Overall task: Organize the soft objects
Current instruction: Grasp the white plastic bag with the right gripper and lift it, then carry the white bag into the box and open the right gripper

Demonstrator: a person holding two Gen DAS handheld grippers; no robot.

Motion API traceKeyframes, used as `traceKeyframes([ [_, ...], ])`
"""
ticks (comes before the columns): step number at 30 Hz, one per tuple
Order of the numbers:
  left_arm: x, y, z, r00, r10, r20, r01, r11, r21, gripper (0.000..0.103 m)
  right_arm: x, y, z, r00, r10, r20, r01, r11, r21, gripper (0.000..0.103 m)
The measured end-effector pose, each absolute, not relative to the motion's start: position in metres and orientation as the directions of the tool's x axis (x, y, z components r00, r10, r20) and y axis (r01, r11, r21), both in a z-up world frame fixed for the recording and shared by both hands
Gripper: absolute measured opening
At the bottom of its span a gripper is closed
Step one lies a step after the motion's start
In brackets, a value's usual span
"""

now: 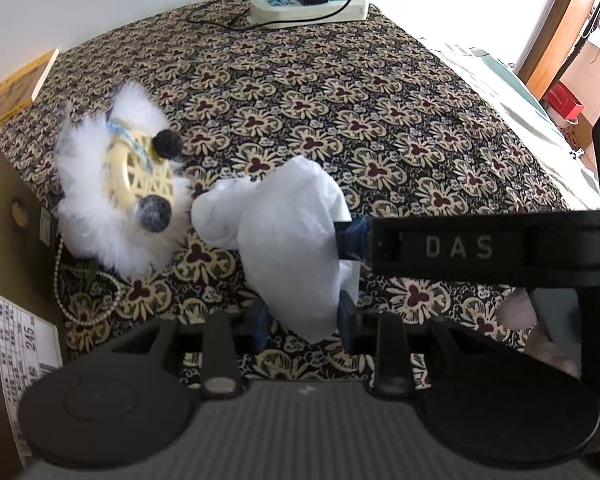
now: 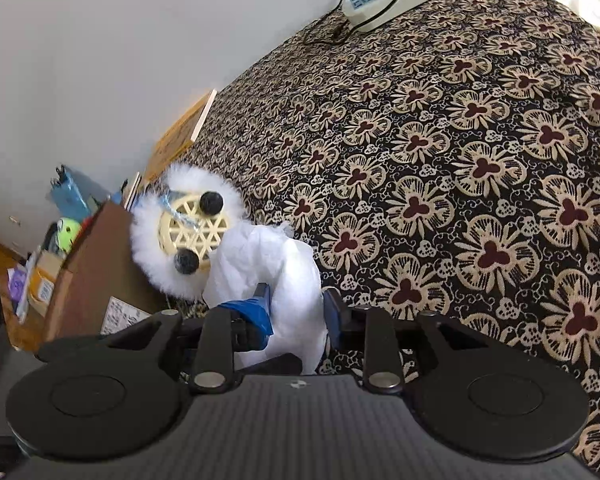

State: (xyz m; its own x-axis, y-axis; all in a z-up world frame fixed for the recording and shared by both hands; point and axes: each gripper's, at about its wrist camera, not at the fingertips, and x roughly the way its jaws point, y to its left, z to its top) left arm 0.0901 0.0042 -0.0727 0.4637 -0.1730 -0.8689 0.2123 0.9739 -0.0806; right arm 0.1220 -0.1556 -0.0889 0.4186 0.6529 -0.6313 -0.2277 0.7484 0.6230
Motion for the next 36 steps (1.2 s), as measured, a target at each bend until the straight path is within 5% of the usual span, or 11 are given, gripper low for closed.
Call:
traceKeyframes([
  [7,0.085,0.006,-0.074,0.458,-0.151,-0.876,0.191,0.979,-0.069,0.05,0.113,-0.151,-0.092,0.424,0.652,-0.629,-0.211,0.746,0.631,0.007],
  [12,0.083,0.008,-0.073,0.461,-0.152,-0.874,0.188,0.98,-0.071,0.053,0.11,-0.147,-0.09,0.434,0.644,-0.63,-0.228,0.755,0.615,0.005],
  [15,0.079,0.008,-0.073,0.461,-0.154,-0.874,0.188,0.979,-0.074,0.053,0.104,-0.144,-0.087,0.441,0.64,-0.629,-0.244,0.76,0.602,0.005],
  [17,0.074,0.008,-0.069,0.467,-0.158,-0.87,0.191,0.979,-0.076,0.041,0.1,-0.145,-0.084,0.446,0.644,-0.622,-0.25,0.757,0.604,0.005],
  [22,0.052,0.005,-0.058,0.495,-0.168,-0.852,0.228,0.972,-0.059,0.032,0.084,-0.145,-0.074,0.443,0.663,-0.603,-0.285,0.742,0.606,0.004],
  [36,-0.022,0.07,0.023,0.679,-0.244,-0.692,0.286,0.957,-0.057,0.029,0.033,-0.107,-0.004,0.507,0.749,-0.425,-0.433,0.648,0.626,0.004],
])
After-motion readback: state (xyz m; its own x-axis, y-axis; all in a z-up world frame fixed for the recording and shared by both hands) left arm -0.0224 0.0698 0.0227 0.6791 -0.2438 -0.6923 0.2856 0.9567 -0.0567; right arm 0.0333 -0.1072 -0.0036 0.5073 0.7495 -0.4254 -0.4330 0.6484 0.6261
